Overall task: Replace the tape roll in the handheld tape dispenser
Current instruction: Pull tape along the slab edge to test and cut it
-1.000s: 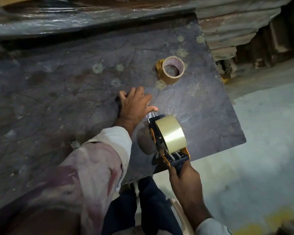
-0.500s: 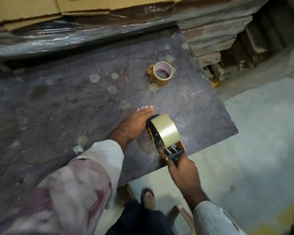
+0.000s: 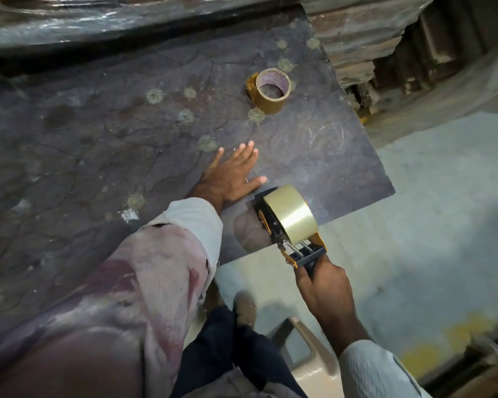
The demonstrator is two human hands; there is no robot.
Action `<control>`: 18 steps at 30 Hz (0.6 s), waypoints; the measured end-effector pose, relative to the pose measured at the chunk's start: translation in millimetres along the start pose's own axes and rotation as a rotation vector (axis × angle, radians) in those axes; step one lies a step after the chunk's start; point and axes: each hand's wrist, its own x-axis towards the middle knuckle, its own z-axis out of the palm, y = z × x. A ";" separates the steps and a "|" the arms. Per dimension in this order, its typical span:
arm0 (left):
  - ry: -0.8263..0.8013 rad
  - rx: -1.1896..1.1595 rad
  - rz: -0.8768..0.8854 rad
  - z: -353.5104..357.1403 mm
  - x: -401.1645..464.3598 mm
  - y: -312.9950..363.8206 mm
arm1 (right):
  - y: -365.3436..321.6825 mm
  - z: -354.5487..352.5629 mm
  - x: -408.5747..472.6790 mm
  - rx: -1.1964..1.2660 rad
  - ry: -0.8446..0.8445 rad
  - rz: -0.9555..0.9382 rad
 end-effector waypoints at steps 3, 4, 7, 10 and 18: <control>0.013 0.067 -0.032 4.0 -0.7 4.4 | 0.7 5.4 -7.6 0.021 0.027 -0.006; 0.021 0.079 -0.042 4.3 -0.9 6.1 | 0.2 6.1 -9.4 0.020 0.030 -0.003; 0.034 0.071 -0.072 4.4 -2.0 12.7 | 5.2 9.3 -19.3 0.024 0.022 0.012; 0.036 0.082 -0.099 4.6 -3.7 16.7 | 17.3 10.1 -33.7 -0.015 0.009 0.044; 0.098 0.092 -0.172 16.3 -10.8 30.5 | 32.6 15.3 -53.0 -0.009 0.019 0.074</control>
